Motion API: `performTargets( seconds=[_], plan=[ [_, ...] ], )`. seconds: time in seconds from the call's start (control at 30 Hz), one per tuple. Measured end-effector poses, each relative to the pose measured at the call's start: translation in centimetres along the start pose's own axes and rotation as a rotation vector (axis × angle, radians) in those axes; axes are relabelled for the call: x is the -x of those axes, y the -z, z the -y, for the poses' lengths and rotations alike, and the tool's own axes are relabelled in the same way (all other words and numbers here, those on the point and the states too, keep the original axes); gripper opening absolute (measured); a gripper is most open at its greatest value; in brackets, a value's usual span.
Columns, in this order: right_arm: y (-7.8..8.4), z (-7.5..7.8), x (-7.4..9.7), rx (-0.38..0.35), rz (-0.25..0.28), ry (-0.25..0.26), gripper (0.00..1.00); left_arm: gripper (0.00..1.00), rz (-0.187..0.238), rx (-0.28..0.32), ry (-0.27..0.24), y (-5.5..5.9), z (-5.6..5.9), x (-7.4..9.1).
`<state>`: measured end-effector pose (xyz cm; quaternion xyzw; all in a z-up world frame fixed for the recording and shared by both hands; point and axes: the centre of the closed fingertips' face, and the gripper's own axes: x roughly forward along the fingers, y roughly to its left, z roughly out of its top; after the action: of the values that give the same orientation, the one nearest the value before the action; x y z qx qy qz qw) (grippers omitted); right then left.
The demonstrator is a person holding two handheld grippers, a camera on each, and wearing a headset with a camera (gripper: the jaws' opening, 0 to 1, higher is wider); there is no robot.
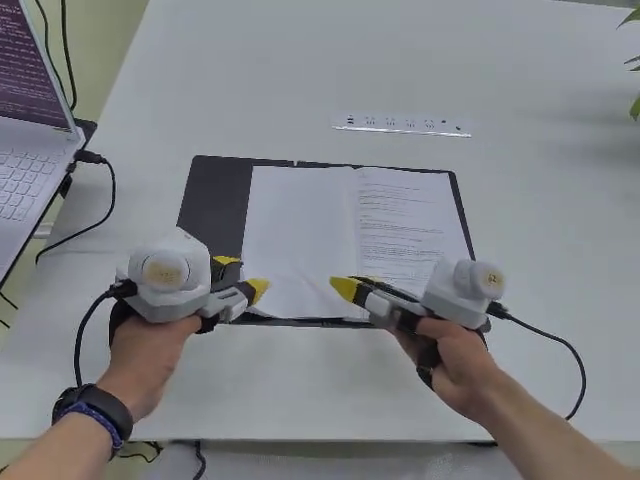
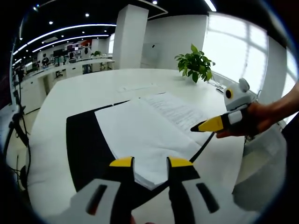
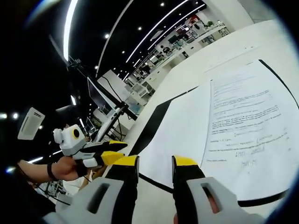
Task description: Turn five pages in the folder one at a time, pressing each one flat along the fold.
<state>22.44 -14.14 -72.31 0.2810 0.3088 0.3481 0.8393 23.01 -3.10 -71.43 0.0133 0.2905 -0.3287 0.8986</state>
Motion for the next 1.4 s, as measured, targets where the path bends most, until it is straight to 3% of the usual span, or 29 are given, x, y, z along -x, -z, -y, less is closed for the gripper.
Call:
performTargets(
  seconds=[0.27, 0.5, 0.53, 0.77, 0.87, 1.0, 1.07, 1.23, 1.4],
  plan=[
    [0.2, 0.6, 0.6, -0.007, 0.002, 0.019, 0.25, 0.15, -0.061, 0.045, 0.001, 2.9, -0.3, -2.2],
    [0.6, 1.1, 0.9, -0.011, -0.008, 0.029, 0.24, 0.02, -0.163, 0.059, -0.064, 6.2, -1.6, -2.6],
    [0.6, 1.2, 0.9, -0.011, -0.010, 0.031, 0.24, 0.00, -0.136, 0.066, -0.077, 6.0, -1.7, -2.5],
    [0.1, 1.8, 0.3, 0.001, -0.021, 0.032, 0.23, 0.00, -0.144, 0.031, -0.078, 5.9, -1.6, -2.5],
    [-0.6, 2.6, -0.2, -0.022, -0.002, 0.037, 0.23, 0.00, -0.132, 0.041, -0.088, 5.9, -1.7, -2.5],
    [-1.9, 3.4, -1.2, -0.011, -0.001, 0.043, 0.22, 0.00, -0.127, 0.041, -0.095, 5.9, -1.8, -2.6],
    [-2.8, 3.8, -1.8, -0.003, 0.002, 0.043, 0.21, 0.00, -0.136, 0.011, -0.101, 5.9, -1.8, -2.7],
    [-5.1, 4.9, -3.1, 0.002, 0.028, 0.051, 0.19, 0.00, -0.130, 0.028, -0.103, 6.0, -2.2, -2.8],
    [-6.7, 7.0, -4.4, -0.044, 0.065, 0.081, 0.14, 0.00, -0.131, 0.023, -0.098, 6.1, -2.3, -3.0]
  ],
)
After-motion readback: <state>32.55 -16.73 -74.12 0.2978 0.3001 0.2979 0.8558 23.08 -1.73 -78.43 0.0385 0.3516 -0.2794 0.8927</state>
